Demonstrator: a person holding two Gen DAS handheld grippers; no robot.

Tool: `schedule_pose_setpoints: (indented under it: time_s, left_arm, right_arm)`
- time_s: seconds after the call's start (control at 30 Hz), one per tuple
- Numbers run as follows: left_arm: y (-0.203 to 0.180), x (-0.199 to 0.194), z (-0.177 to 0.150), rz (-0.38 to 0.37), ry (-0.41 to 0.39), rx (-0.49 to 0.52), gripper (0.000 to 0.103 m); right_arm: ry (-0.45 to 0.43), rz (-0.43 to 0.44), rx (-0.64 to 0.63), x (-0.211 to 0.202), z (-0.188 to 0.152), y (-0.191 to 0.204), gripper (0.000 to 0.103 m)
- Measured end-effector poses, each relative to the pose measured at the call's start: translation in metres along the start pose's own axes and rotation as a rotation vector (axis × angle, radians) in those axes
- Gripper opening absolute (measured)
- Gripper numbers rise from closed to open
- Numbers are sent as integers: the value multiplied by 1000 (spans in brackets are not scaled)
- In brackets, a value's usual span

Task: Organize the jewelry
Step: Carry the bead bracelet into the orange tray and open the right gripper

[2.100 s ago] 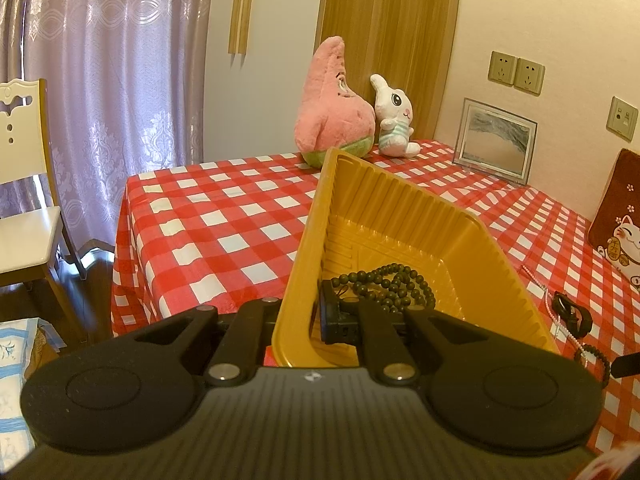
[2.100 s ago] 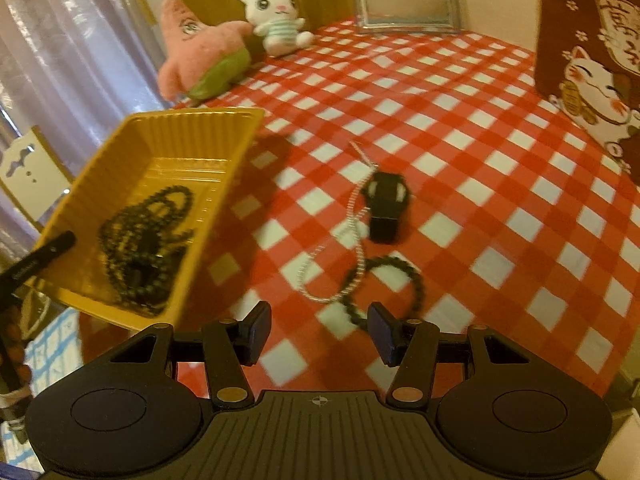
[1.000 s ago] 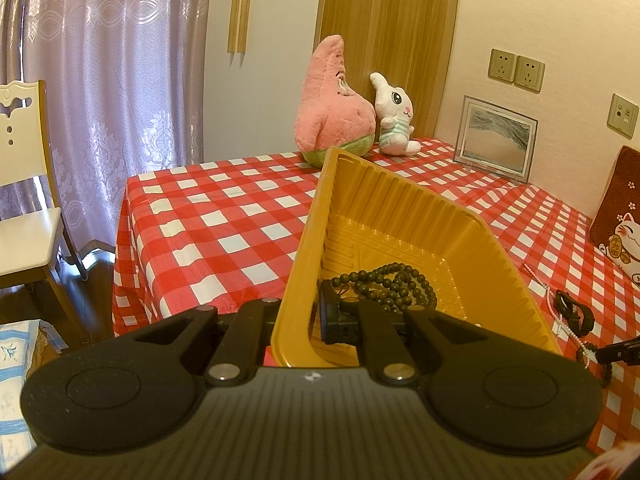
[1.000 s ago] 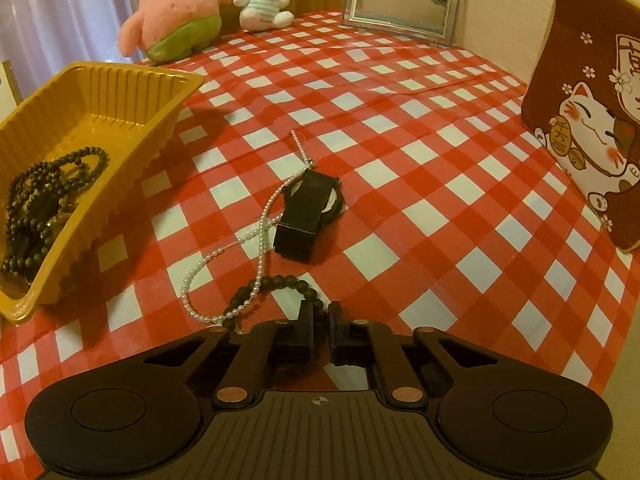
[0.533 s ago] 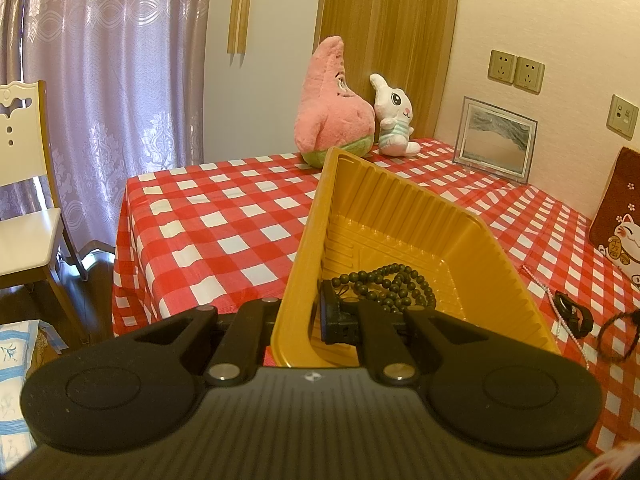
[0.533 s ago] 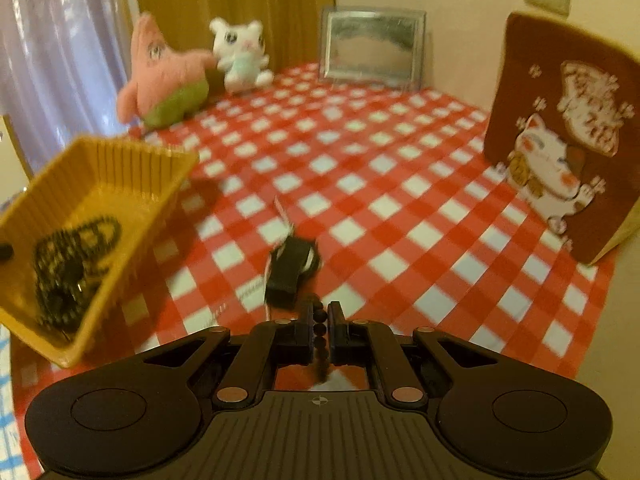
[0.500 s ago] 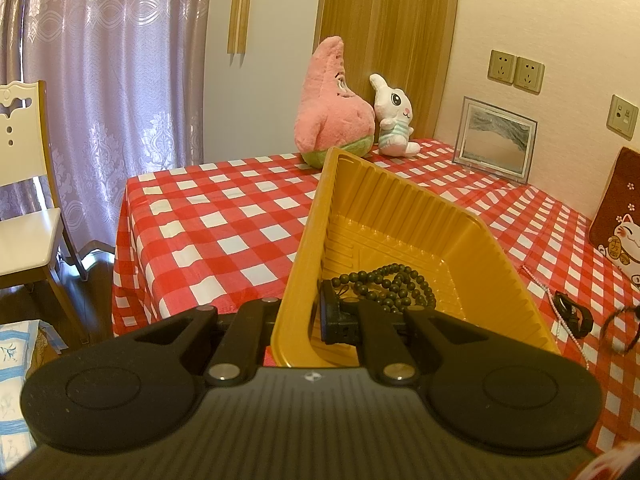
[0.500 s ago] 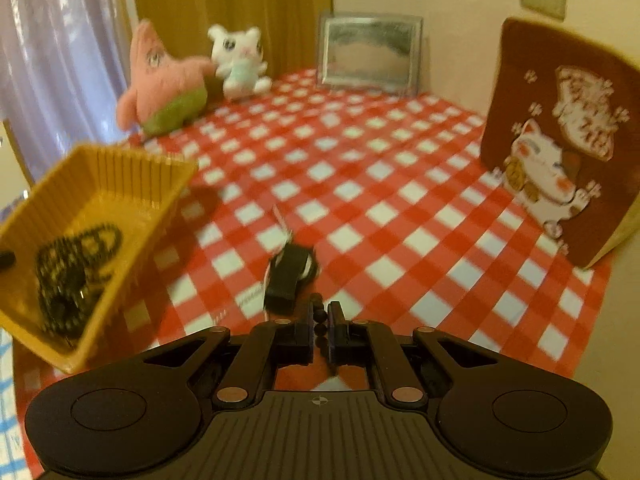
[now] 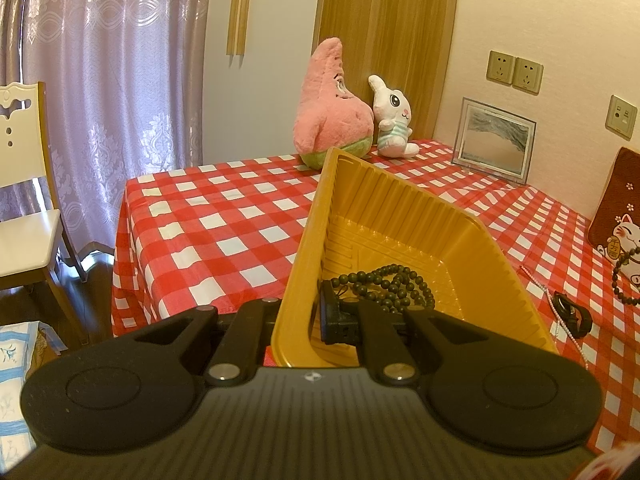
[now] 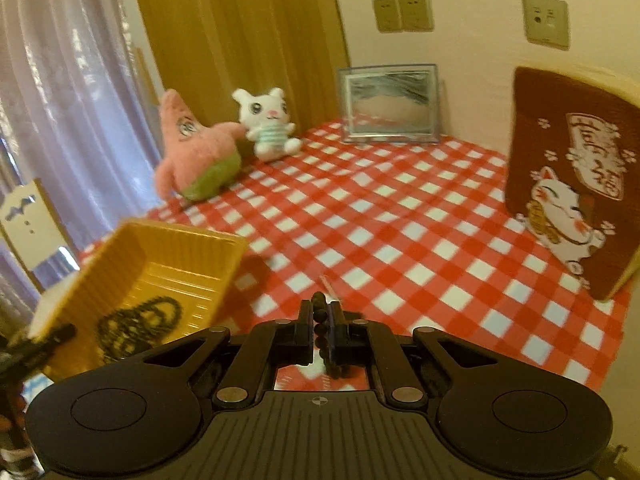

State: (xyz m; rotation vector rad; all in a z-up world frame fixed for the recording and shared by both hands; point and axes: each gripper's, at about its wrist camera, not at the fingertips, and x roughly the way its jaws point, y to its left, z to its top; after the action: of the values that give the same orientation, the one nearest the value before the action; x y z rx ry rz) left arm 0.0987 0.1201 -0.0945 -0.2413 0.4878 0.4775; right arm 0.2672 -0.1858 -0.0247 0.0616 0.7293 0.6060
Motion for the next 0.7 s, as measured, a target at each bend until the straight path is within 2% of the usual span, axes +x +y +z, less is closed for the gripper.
schedule_pose_setpoints:
  time_s: [0.37, 0.7]
  left_arm:
    - [-2, 0, 4, -2, -2, 0, 7]
    - [-3, 1, 6, -2, -2, -1, 7]
  right_arm:
    - [17, 189, -4, 21, 10, 51, 7]
    - [103, 281, -14, 61, 3, 90, 7]
